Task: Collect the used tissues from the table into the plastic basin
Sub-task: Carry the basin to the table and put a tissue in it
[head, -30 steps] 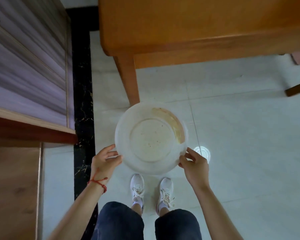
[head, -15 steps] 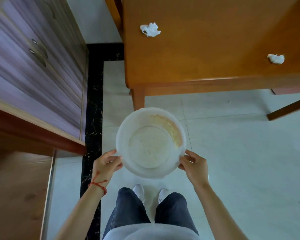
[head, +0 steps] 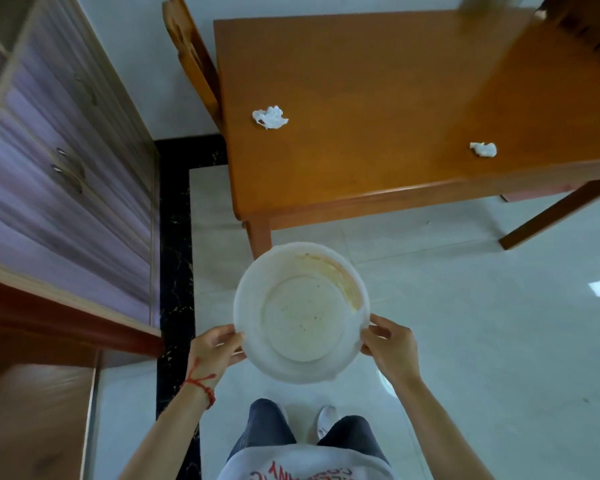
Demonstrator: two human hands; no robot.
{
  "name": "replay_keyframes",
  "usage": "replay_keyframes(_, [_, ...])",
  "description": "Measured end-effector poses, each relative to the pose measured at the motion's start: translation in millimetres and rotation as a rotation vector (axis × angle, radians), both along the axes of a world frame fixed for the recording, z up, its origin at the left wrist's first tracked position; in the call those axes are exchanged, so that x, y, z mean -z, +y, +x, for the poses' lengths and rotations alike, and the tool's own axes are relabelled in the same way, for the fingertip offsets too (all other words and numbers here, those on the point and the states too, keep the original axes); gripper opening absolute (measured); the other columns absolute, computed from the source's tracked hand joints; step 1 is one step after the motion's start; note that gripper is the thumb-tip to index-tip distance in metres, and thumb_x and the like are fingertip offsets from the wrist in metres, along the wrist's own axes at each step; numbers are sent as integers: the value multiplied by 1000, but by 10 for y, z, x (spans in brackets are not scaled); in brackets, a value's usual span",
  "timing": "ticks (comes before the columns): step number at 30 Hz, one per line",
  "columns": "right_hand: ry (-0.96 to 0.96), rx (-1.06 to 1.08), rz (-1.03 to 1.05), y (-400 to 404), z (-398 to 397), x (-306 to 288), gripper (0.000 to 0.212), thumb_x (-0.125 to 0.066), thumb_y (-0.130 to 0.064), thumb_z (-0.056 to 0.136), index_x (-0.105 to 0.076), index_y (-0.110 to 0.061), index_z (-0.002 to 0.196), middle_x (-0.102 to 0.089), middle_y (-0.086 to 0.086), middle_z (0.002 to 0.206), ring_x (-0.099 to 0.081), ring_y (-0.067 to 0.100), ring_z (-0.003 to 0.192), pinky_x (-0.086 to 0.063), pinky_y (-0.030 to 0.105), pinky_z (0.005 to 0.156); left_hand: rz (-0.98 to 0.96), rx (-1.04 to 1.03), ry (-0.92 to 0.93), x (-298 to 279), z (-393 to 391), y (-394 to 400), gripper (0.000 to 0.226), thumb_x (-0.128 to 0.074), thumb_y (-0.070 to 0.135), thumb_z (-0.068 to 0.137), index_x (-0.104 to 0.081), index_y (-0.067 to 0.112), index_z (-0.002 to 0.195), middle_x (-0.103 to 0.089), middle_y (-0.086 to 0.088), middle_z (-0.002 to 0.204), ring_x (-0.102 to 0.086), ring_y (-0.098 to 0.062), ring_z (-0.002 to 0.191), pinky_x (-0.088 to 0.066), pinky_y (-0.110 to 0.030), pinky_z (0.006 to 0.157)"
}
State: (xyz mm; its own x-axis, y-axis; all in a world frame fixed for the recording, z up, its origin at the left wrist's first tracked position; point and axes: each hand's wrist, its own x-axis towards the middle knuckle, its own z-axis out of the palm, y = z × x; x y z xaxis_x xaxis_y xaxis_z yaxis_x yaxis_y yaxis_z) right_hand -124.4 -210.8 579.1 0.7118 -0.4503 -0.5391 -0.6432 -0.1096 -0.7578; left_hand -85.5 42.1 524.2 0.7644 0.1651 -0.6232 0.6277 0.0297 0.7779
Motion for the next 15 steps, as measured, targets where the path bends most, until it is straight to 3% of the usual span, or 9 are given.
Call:
replay_keyframes(3, [5,-31,-34,-3,41,-33,45,-58,-3,74,-66,-46,64,-73,-3,66,-70,31,76,-57,49,79,-3,5,22,-29,73,3,11,-65,1,77,-66,9,85,-68,-15,90,-66,-26,85,-58,-31,70])
replay_keyframes(7, [9,-73,-17,77,127,-28,34,-56,-2,76,-72,-25,95,-74,1,76,-70,30,76,-57,46,81,18,9,5,-44,116,99,12,-66,1,76,-67,12,82,-68,-9,85,-67,-20,81,-57,-17,57])
replay_keyframes(9, [17,-99,-19,150,178,2,31,-55,-3,76,-72,-25,90,-74,0,75,-70,29,76,-58,43,80,22,-2,10,-37,137,186,12,-65,0,77,-66,11,82,-68,-10,84,-66,-20,80,-57,-16,55])
replay_keyframes(12, [26,-156,-21,295,271,40,32,-54,-2,76,-70,-30,72,-73,5,74,-69,34,76,-56,42,75,24,-25,13,-21,165,342,15,-64,-2,78,-64,13,76,-66,-11,83,-65,-21,79,-60,-26,65])
replay_keyframes(15, [24,-214,-17,450,380,87,41,-54,-1,77,-65,-38,64,-74,4,74,-69,35,78,-56,44,78,26,-73,14,-2,166,513,12,-64,-2,78,-65,3,89,-66,-15,86,-65,-25,80,-58,-18,56])
